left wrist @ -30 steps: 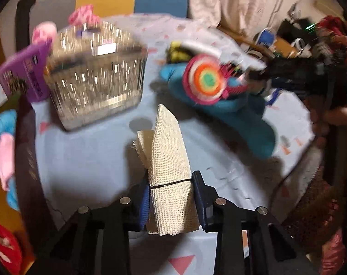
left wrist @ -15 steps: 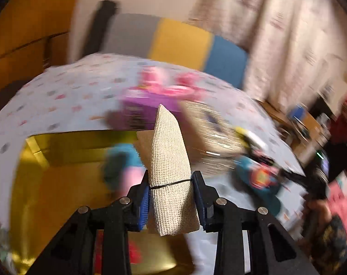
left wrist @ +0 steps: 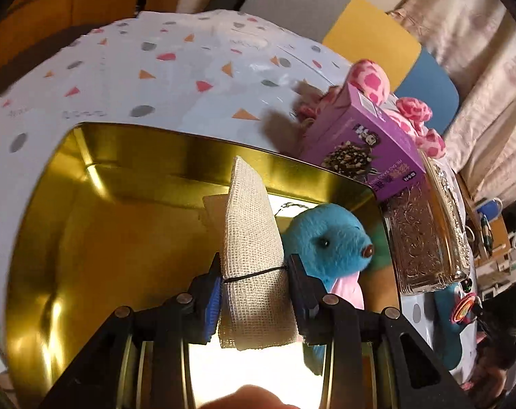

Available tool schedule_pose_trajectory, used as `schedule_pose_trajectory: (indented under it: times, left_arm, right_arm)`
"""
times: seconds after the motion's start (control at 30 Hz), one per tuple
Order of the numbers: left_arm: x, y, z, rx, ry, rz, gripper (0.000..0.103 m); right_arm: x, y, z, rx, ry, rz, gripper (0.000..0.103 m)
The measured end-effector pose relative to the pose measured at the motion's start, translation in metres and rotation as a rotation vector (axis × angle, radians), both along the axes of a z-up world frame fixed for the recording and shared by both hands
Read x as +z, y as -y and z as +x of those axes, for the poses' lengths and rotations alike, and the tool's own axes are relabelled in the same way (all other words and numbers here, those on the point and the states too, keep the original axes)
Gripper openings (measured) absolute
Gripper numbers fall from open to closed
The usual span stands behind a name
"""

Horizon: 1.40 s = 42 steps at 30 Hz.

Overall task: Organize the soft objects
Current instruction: 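Carry the beige mesh roll into the gold tray and open the left tool, then carry the white knit glove to the gold tray and open the right tool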

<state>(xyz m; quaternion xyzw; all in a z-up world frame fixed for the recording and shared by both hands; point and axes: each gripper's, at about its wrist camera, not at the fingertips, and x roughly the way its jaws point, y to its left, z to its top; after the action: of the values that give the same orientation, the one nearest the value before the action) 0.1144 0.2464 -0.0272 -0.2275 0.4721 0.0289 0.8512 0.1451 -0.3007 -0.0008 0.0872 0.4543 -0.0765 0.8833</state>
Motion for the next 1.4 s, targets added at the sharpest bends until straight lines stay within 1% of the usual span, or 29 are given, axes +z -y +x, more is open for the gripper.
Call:
schedule_pose_trajectory:
  times: [0.07, 0.17, 0.2, 0.23, 0.27, 0.33, 0.37, 0.43, 0.53, 0.6, 0.73, 0.87, 1.0, 1.07, 1.2, 1.33, 1.4]
  left_arm:
    - [-0.005, 0.003, 0.009, -0.017, -0.002, -0.004, 0.039]
    - [-0.011, 0.007, 0.027, -0.024, -0.007, 0.021, 0.045]
    - [-0.011, 0.007, 0.028, -0.029, -0.012, 0.028, 0.047]
    - [-0.013, 0.007, 0.033, -0.026, -0.025, 0.045, 0.051]
    - [-0.013, 0.007, 0.036, -0.021, -0.029, 0.05, 0.057]
    - [-0.012, 0.004, 0.036, -0.018, -0.025, 0.045, 0.061]
    - [-0.011, 0.004, 0.034, -0.009, -0.02, 0.052, 0.061]
    - [-0.005, 0.001, 0.028, 0.014, 0.004, 0.071, 0.062]
    - [0.0, 0.0, 0.019, 0.045, 0.019, 0.09, 0.066]
    - [0.006, 0.004, 0.007, 0.062, 0.034, 0.118, 0.067]
    - [0.017, 0.017, -0.018, 0.071, 0.065, 0.17, 0.073]
    - [0.024, 0.035, -0.042, 0.064, 0.093, 0.216, 0.075]
    - [0.027, 0.047, -0.056, 0.061, 0.102, 0.23, 0.076]
    - [0.029, 0.052, -0.061, 0.055, 0.111, 0.238, 0.078]
    - [0.033, 0.058, -0.068, 0.047, 0.124, 0.239, 0.079]
    - [0.036, 0.061, -0.075, 0.033, 0.133, 0.26, 0.081]
    - [0.037, 0.059, -0.078, 0.033, 0.137, 0.265, 0.082]
  right_arm:
    - [0.0, -0.001, 0.0, 0.003, -0.002, -0.006, 0.04]
    - [-0.001, -0.003, 0.001, 0.008, -0.005, -0.017, 0.04]
    - [-0.001, -0.003, 0.0, 0.009, -0.006, -0.02, 0.04]
    - [-0.001, -0.003, 0.001, 0.009, -0.006, -0.021, 0.04]
    - [-0.001, -0.003, 0.001, 0.009, -0.007, -0.022, 0.04]
    - [-0.001, -0.003, 0.001, 0.008, -0.008, -0.022, 0.04]
    - [-0.001, -0.003, 0.001, 0.009, -0.009, -0.024, 0.04]
    - [-0.001, -0.003, 0.001, 0.011, -0.009, -0.028, 0.04]
    - [-0.001, -0.003, 0.001, 0.01, -0.008, -0.028, 0.04]
    - [0.0, -0.003, 0.001, 0.008, -0.003, -0.026, 0.04]
    - [0.003, -0.001, -0.001, 0.002, 0.014, -0.018, 0.039]
    - [0.007, 0.001, -0.005, -0.004, 0.042, -0.011, 0.038]
    - [0.014, 0.002, -0.008, -0.003, 0.083, 0.006, 0.037]
    - [0.018, 0.001, -0.011, 0.003, 0.106, 0.006, 0.037]
    - [0.022, -0.001, -0.013, 0.022, 0.124, 0.017, 0.037]
    - [0.037, -0.004, -0.023, 0.036, 0.173, 0.041, 0.037]
    - [0.046, -0.011, -0.029, 0.059, 0.197, 0.034, 0.037]
